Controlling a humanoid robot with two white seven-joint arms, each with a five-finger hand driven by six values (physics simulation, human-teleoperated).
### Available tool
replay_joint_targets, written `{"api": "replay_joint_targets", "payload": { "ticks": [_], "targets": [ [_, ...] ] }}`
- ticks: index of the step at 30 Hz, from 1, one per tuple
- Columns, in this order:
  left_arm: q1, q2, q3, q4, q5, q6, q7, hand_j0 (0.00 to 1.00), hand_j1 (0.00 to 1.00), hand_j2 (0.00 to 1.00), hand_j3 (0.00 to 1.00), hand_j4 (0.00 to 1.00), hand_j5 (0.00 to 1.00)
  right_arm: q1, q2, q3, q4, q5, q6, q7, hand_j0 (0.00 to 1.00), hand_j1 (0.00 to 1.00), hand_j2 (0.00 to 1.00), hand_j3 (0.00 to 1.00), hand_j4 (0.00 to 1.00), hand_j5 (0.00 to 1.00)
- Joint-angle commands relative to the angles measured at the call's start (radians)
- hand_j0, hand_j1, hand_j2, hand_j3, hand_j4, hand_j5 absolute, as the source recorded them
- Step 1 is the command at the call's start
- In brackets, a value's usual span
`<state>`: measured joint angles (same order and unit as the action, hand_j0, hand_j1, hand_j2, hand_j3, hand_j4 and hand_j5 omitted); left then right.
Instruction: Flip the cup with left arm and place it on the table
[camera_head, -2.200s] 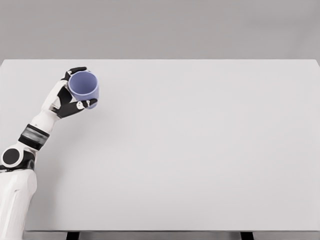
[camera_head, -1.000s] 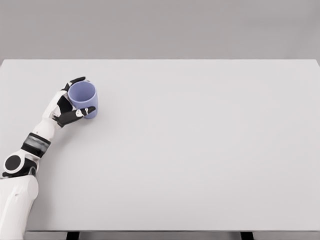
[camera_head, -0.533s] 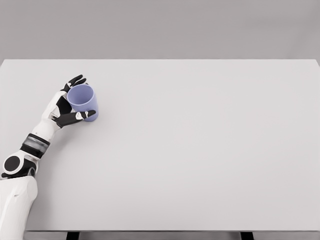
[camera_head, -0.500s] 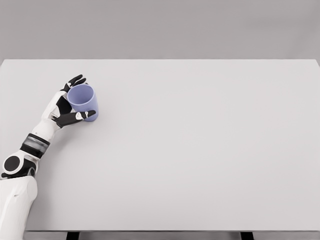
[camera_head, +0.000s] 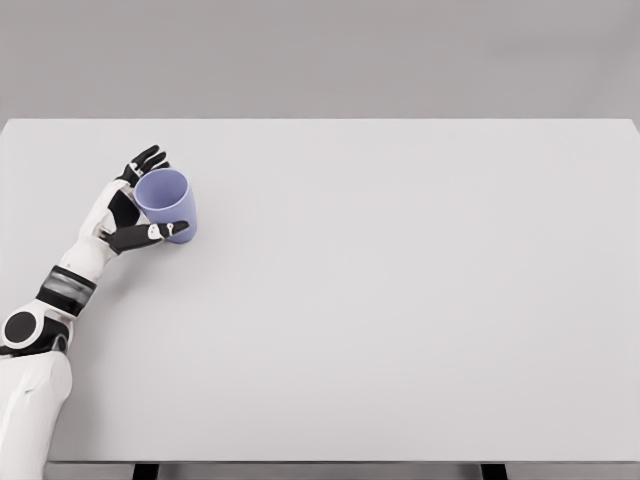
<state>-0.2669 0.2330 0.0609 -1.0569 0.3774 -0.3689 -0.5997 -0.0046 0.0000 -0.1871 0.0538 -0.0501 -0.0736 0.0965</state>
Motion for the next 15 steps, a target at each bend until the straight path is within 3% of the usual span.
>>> {"api": "replay_joint_targets", "payload": {
  "ticks": [1,15],
  "targets": [
    [0.000,0.002,0.000,-0.003,0.008,-0.002,0.000,1.00,1.00,1.00,1.00,1.00,1.00,0.000,0.000,0.000,0.000,-0.001,0.000,0.000,1.00,1.00,1.00,1.00,1.00,1.00],
    [0.037,0.057,0.034,-0.063,0.015,-0.005,0.000,1.00,1.00,1.00,1.00,1.00,1.00,0.000,0.000,0.000,0.000,-0.001,0.000,0.000,1.00,1.00,1.00,1.00,1.00,1.00]
  ]
}}
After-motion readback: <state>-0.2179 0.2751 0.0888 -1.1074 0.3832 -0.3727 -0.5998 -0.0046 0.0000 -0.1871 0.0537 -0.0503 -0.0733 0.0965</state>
